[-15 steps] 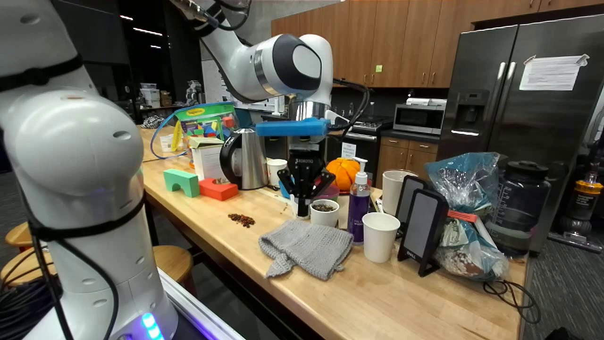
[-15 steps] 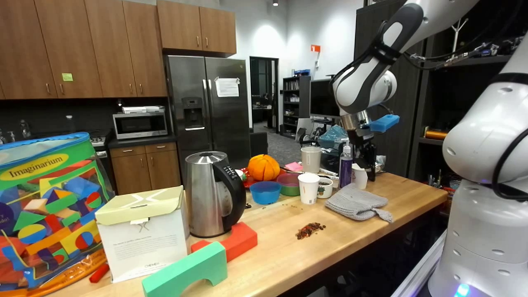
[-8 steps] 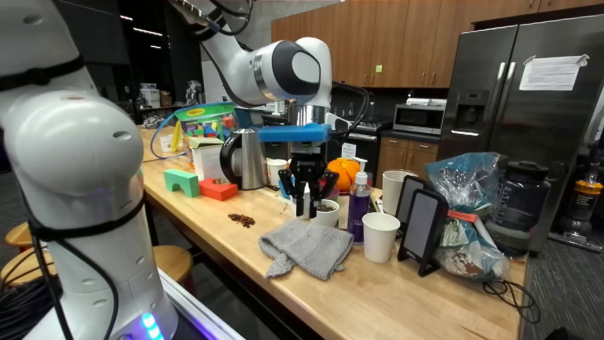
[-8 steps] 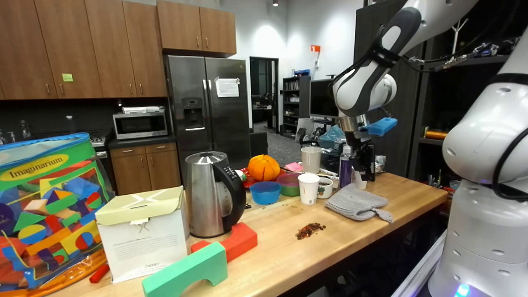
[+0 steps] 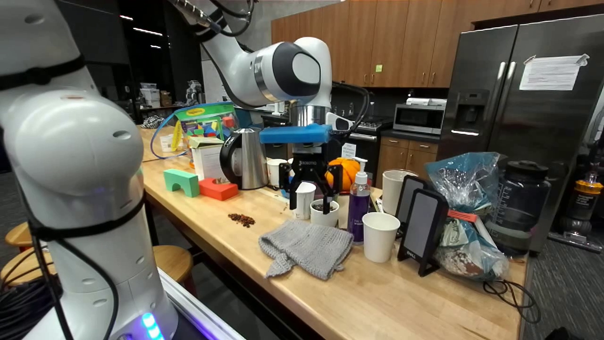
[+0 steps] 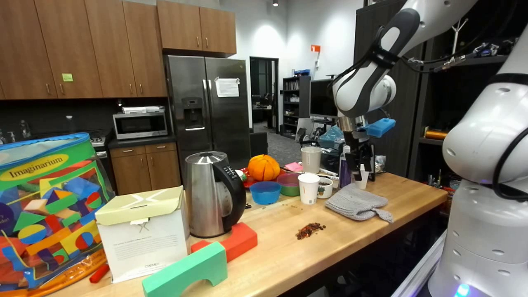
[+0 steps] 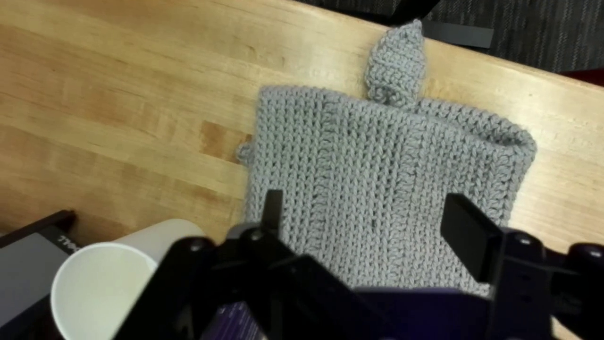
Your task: Wipe the table with the gray cloth
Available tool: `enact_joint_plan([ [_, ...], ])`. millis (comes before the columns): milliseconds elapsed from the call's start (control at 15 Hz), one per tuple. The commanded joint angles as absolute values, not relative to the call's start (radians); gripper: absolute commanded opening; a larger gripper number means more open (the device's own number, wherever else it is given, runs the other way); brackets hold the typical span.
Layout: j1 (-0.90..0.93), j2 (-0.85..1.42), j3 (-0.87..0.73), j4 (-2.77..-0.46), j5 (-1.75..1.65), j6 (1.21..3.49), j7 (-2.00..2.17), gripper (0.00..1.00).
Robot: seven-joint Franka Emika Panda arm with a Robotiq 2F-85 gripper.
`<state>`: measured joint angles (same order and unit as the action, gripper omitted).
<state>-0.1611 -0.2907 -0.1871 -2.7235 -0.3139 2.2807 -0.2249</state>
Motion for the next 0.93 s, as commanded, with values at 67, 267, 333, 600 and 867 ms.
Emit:
enact_joint_plan([
  [67, -0.165, -0.285, -0.174, -2.738, -0.262, 2.415, -0.117, 1.0],
  [267, -0.169, -0.267, -0.144, -2.741, -0.245, 2.505, -0.019, 1.0],
  [333, -0.171, -0.258, -0.133, -2.738, -0.246, 2.515, 0.01, 1.0],
  [600, -0.188, -0.241, -0.096, -2.744, -0.281, 2.504, 0.125, 0.86],
  [867, -0.194, -0.266, -0.105, -2.778, -0.291, 2.474, 0.118, 1.0],
])
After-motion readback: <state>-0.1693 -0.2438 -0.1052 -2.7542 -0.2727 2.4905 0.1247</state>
